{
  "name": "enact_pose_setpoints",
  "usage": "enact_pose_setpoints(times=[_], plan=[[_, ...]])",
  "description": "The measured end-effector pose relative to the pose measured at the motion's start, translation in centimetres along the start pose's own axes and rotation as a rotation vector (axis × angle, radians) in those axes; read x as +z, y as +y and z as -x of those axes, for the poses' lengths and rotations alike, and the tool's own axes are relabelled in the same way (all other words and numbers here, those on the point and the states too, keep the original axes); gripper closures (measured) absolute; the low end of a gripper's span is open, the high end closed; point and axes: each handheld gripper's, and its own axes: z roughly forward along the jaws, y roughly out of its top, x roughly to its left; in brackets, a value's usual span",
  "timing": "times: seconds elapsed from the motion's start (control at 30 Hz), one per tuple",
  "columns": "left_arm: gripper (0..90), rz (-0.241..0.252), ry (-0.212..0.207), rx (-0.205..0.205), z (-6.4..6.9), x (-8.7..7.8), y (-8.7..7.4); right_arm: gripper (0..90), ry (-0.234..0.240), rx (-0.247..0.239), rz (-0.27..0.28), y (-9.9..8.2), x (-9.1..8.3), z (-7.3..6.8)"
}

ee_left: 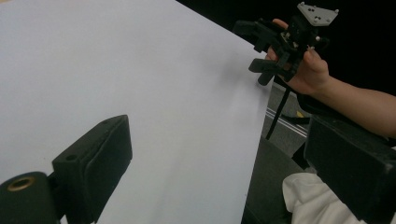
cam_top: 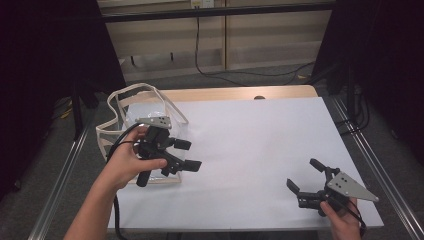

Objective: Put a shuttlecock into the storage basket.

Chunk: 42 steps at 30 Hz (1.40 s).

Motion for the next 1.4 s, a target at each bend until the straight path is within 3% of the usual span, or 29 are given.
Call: enact_pose_setpoints(times=[0.73,0.87,1.4], plan=[[7.1,0.022,0.009,0.036,-0.2,1.2,-3.0,0.2,-0.001,-0.002,-0.001,0.0,0.0,0.0],[7.0,0.02,-0.017,0.046,-0.4,1.5,-3.5,0.2,0.001,-0.001,-0.001,0.0,0.0,0.0],[6.9,0.012,-0.032,0.056,-0.8,2.7,-5.8,0.3,-0.001,-0.002,-0.001,0.0,0.0,0.0]])
